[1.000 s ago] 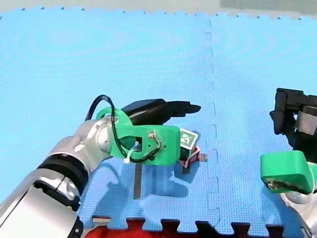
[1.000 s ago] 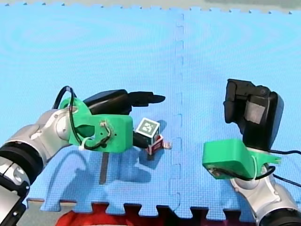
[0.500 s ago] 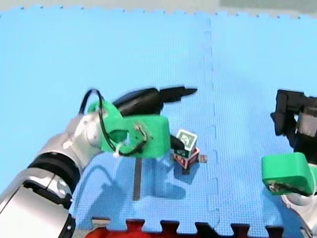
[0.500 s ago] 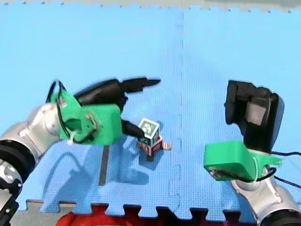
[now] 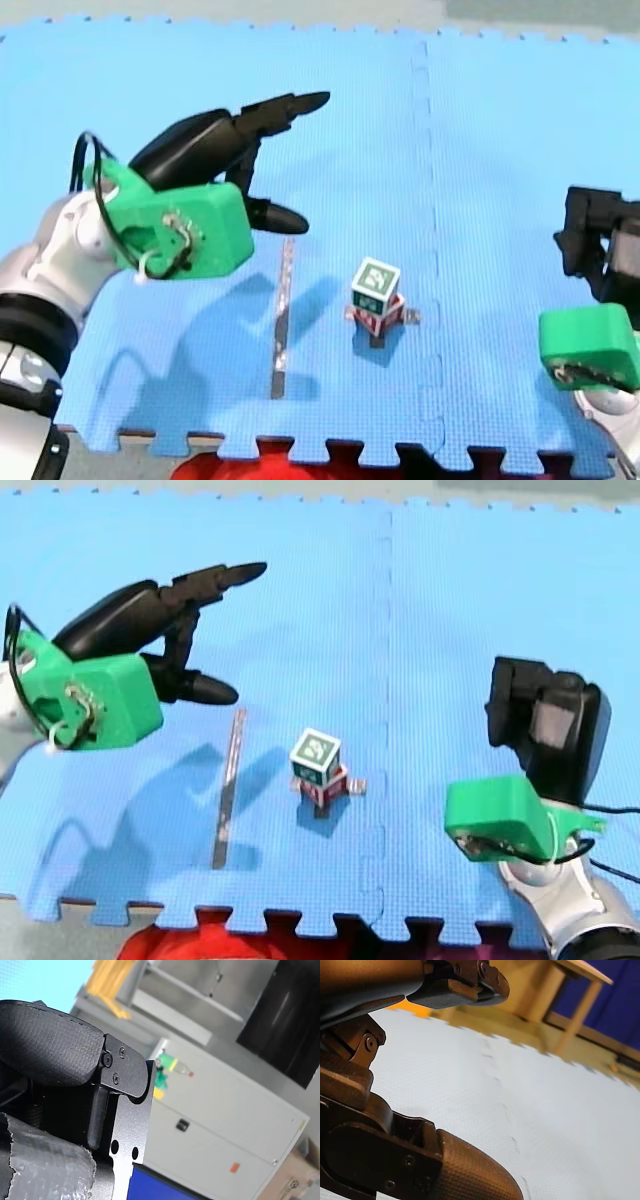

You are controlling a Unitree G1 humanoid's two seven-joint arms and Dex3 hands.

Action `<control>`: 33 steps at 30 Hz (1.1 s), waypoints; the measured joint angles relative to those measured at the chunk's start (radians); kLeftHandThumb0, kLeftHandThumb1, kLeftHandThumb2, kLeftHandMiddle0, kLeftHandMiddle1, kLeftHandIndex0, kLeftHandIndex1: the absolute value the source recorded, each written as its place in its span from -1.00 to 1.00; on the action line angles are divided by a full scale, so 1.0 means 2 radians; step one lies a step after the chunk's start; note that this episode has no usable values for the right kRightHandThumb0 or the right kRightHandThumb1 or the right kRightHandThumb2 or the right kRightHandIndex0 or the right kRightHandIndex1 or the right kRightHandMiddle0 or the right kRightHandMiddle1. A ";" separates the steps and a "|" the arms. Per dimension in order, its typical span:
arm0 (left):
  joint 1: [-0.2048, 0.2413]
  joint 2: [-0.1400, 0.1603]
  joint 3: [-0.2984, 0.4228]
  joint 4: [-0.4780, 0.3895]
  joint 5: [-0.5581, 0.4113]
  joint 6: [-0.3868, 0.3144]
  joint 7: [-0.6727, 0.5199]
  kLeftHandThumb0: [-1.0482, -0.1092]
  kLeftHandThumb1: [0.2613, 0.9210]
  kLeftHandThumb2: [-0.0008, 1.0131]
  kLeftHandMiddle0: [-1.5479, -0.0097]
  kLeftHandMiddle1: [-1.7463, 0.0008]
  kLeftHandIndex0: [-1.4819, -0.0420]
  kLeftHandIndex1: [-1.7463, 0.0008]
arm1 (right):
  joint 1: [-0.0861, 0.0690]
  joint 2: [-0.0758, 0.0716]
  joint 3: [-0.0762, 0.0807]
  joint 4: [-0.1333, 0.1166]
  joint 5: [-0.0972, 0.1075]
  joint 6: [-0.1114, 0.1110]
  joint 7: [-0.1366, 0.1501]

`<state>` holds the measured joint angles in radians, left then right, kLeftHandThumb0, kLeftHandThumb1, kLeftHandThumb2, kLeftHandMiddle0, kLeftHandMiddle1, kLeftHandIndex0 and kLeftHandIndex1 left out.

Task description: Stack cube left

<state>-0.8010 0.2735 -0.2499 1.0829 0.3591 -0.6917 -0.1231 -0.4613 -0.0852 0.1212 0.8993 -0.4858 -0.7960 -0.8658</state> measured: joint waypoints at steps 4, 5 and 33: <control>0.014 -0.004 0.006 0.001 -0.008 -0.001 0.002 -1.00 0.77 -1.00 -0.02 -0.89 0.49 0.94 | -0.001 -0.003 -0.001 0.009 0.003 -0.003 0.003; 0.020 -0.008 0.012 0.008 -0.013 -0.007 0.014 -1.00 0.79 -0.99 -0.04 -0.82 0.35 0.91 | -0.002 -0.003 -0.002 0.013 0.004 -0.004 0.004; 0.054 -0.060 0.132 0.112 -0.099 0.001 0.085 -0.88 1.00 0.10 0.17 1.00 0.49 1.00 | -0.110 -0.012 0.000 0.140 0.043 0.019 0.124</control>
<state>-0.6925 0.1540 0.0139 1.3069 0.1606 -0.6896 0.0472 -0.6823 -0.1085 0.1221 1.1797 -0.3999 -0.7575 -0.6172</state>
